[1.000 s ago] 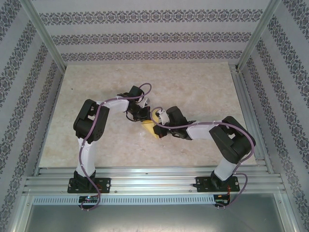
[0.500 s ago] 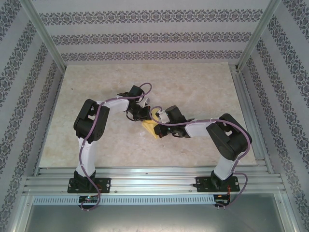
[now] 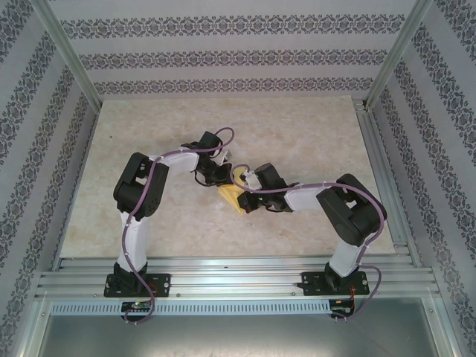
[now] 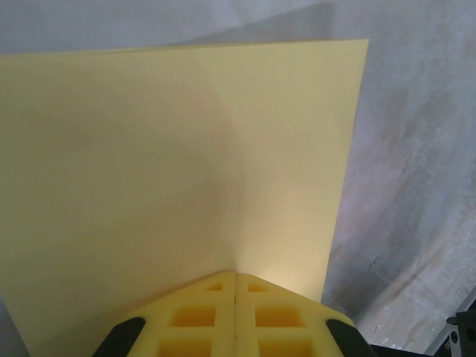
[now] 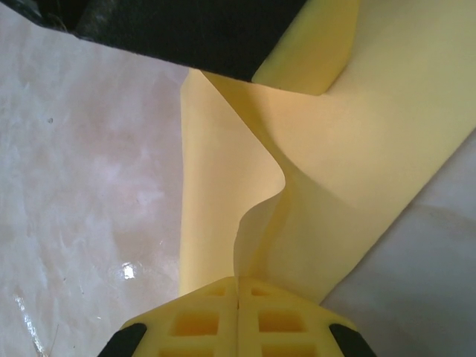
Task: Fold a paper plane with a square sheet of paper (fold left side to right side)
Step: Third fold the triangle at the center of the table.
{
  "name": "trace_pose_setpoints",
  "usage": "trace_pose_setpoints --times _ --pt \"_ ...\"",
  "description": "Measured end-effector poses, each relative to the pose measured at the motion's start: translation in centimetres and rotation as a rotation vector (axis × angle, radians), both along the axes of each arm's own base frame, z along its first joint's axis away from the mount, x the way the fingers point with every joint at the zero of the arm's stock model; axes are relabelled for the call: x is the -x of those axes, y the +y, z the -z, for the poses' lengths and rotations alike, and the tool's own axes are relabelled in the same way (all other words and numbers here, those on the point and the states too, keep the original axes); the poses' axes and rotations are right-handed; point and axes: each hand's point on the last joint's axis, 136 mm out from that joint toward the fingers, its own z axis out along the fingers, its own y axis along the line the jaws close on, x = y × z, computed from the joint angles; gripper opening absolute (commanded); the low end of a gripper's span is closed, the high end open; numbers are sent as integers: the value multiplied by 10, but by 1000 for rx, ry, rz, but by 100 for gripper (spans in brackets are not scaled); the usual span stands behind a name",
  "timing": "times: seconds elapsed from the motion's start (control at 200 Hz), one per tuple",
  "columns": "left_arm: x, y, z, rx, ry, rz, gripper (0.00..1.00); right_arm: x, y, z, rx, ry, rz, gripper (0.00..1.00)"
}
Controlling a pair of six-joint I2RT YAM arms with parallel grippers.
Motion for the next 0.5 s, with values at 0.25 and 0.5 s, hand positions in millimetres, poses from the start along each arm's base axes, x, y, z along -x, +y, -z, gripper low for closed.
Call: trace_pose_setpoints --times 0.25,0.5 --pt "-1 1 0 -7 -1 -2 0 -1 1 1 6 9 -1 0" --pt "-1 1 0 -10 1 -1 0 -2 0 0 11 13 0 0"
